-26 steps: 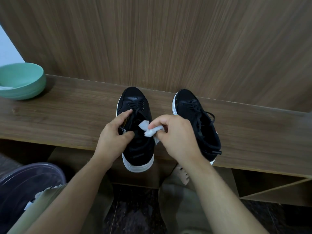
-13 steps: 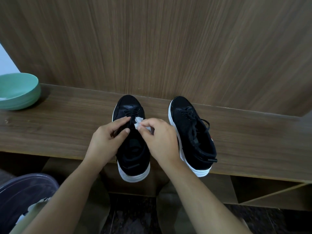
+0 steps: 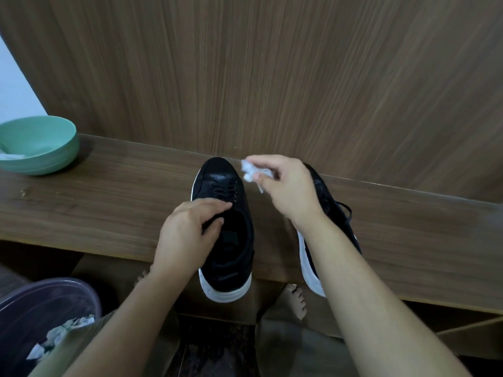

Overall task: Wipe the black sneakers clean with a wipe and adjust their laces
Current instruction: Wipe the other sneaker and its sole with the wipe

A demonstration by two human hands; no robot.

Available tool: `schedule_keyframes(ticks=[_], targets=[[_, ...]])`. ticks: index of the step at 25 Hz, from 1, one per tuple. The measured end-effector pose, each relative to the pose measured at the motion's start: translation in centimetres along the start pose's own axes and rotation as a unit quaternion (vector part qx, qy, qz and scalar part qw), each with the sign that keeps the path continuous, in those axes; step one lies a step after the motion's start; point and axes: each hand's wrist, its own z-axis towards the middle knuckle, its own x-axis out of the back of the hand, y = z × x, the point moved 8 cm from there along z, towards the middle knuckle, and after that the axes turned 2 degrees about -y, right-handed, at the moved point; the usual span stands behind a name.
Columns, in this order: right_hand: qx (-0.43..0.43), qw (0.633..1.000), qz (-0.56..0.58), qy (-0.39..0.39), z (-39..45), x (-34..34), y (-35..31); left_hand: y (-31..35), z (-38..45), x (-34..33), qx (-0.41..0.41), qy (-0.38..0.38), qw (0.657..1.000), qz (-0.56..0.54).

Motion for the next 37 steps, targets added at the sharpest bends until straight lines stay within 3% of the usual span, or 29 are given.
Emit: schedule_keyframes(ticks=[3, 5, 8, 9, 12, 16, 20, 25, 33, 37], targets=[[0.048, 0.963, -0.128, -0.234, 2.0, -5.6, -0.7, 0.1, 0.0, -0.1, -0.016, 0.006, 1.0, 0.015], [0.084, 0.932, -0.231, -0.267, 3.1, -7.6, 0.3, 0.2, 0.1, -0.3, -0.024, 0.002, 0.999, 0.023], [0.14, 0.884, -0.394, -0.209, 5.3, -8.0, 1.3, 0.3, 0.1, -0.3, -0.026, 0.0, 0.999, 0.021], [0.124, 0.89, -0.399, -0.181, 5.7, -7.7, 1.6, 0.3, 0.0, -0.2, -0.027, 0.001, 0.999, 0.02], [0.015, 0.945, -0.294, -0.145, 5.2, -6.1, 1.7, 0.3, 0.0, -0.1, -0.023, 0.005, 1.0, 0.017], [-0.043, 0.964, -0.165, -0.203, -0.4, -3.6, -0.7, 0.3, -0.1, -0.1, -0.014, 0.012, 1.0, 0.021], [-0.03, 0.982, -0.172, -0.066, -1.7, -3.4, 0.3, 0.3, -0.1, -0.2, -0.011, 0.01, 1.0, 0.025], [-0.155, 0.984, -0.084, 0.016, 1.8, -4.2, 5.2, 0.1, -0.1, -0.2, -0.008, 0.004, 1.0, 0.014], [-0.115, 0.99, -0.076, -0.007, -8.5, -2.1, 0.8, 0.0, -0.3, -0.4, 0.011, 0.019, 1.0, -0.006], [-0.052, 0.991, -0.115, 0.051, -8.3, -2.8, 0.1, 0.2, -0.3, -0.4, 0.011, 0.021, 1.0, -0.012]])
